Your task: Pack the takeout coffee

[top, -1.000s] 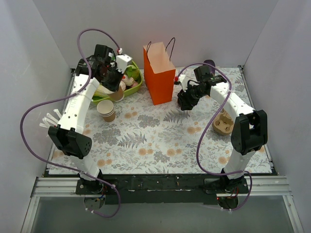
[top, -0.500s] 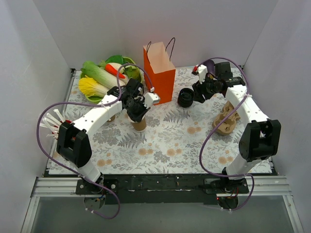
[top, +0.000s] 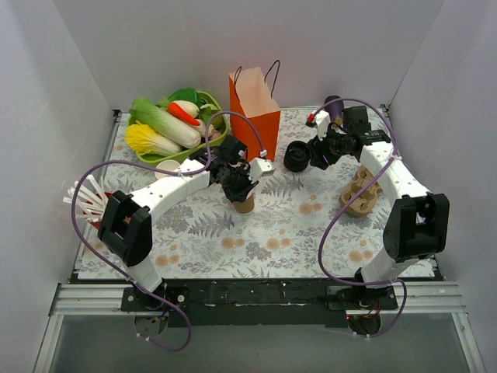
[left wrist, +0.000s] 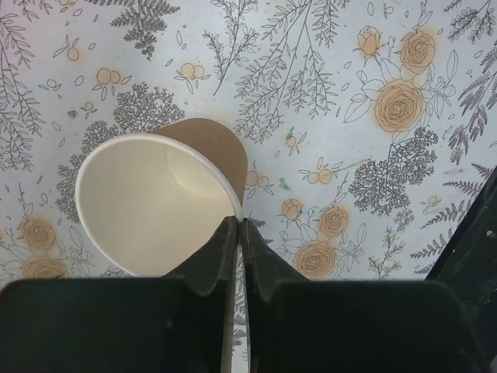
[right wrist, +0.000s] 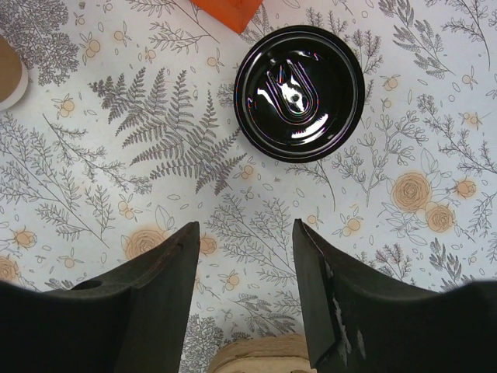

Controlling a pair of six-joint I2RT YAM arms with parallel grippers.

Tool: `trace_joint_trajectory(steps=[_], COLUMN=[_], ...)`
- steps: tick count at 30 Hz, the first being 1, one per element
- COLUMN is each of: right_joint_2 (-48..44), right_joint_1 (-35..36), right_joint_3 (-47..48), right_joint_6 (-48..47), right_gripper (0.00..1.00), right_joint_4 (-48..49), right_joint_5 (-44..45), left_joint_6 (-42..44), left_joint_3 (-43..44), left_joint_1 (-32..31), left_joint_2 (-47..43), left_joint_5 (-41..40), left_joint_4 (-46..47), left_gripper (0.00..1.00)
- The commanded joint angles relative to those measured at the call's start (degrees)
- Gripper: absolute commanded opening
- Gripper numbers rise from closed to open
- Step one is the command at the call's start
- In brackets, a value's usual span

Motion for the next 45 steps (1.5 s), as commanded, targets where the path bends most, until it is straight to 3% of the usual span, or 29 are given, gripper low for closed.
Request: trace_joint_trajectory(steps=[1,5,6,7,11,20,24,32,45], right_joint_2=[-1.3,-1.1,-1.0,-0.8,0.0,4.8,9.4,15.1,17.3], right_joint_1=[-0.1,-0.2,-0.1,-0.1,0.1,4.5,6.6,7.7,8.1], right_joint_3=[-0.7,-0.4,-0.3,-0.3,-0.4,3.6,6.7,10.8,11.3], right_joint_6=[-0.9,-0.7,-0.7,-0.7,-0.7,-6.1,-6.9,-6.5,-6.4], right_gripper=[0.59,0.58,0.58,0.58,0.59,0.61,0.59,0.56,0.51], right_joint_4=[2.9,3.5,3.5,3.5,3.6,2.9,4.2,5.5,6.2], right_joint_5=[-0.6,-0.9,-1.2,-1.3,-2.4,-1.2,-0.2,2.3,4.3], left_joint_6=[-0.8,-1.9,-2.0,-1.9,-0.2,1.3,-1.9,-9.2,-8.7], left_joint_3=[2.3,2.6,2.8,3.3,6.0,8.1,5.3,0.8,2.0], left_joint_1=[-0.8,-1.7,-1.8,-2.1,-2.1,-1.1,1.4,5.7,9.8], left_joint_2=[1.1,1.1,1.3,1.4,2.3,-3.0,-7.1,-10.1,-9.0], left_joint_5=[0.8,-0.3,-0.2,-0.2,0.7,-2.3,-5.2,-5.6,-4.8], left_joint_4=[1.3,2.0,1.9,0.9,-2.0,-1.9,0.2,2.6,3.5], left_gripper=[0.02,0.03,0.09,0.31,0.51,0.64,0.77,0.80,0.80])
